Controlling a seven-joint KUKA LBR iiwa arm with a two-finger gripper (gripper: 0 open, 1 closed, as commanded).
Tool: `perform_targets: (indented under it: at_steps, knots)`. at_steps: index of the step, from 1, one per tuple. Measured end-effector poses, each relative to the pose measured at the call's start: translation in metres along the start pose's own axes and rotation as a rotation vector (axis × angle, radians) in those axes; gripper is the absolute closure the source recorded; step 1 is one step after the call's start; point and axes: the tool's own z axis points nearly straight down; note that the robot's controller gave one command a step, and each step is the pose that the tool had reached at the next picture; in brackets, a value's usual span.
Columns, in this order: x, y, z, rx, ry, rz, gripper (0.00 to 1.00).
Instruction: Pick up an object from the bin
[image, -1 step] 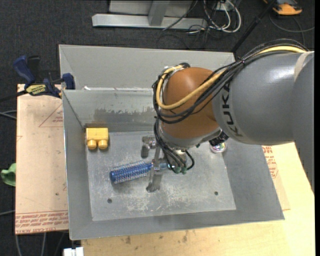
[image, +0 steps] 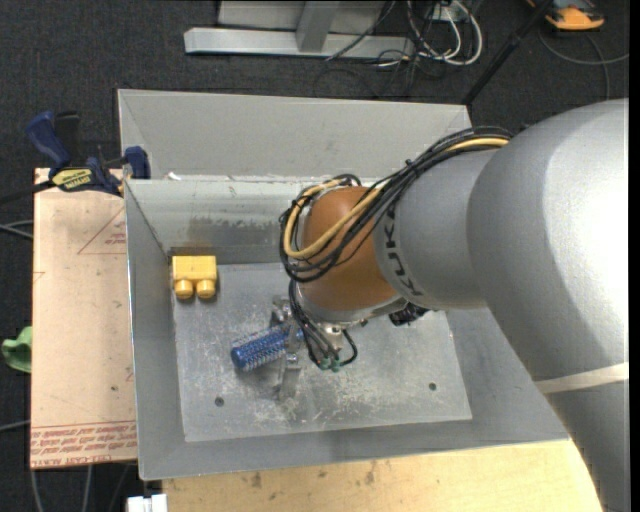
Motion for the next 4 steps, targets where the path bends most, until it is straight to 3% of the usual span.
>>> perform_targets:
  at_steps: [4]
  knots:
    - [-0.0014,0.0026,-0.001,-0.001,-0.002,0.002,0.0]
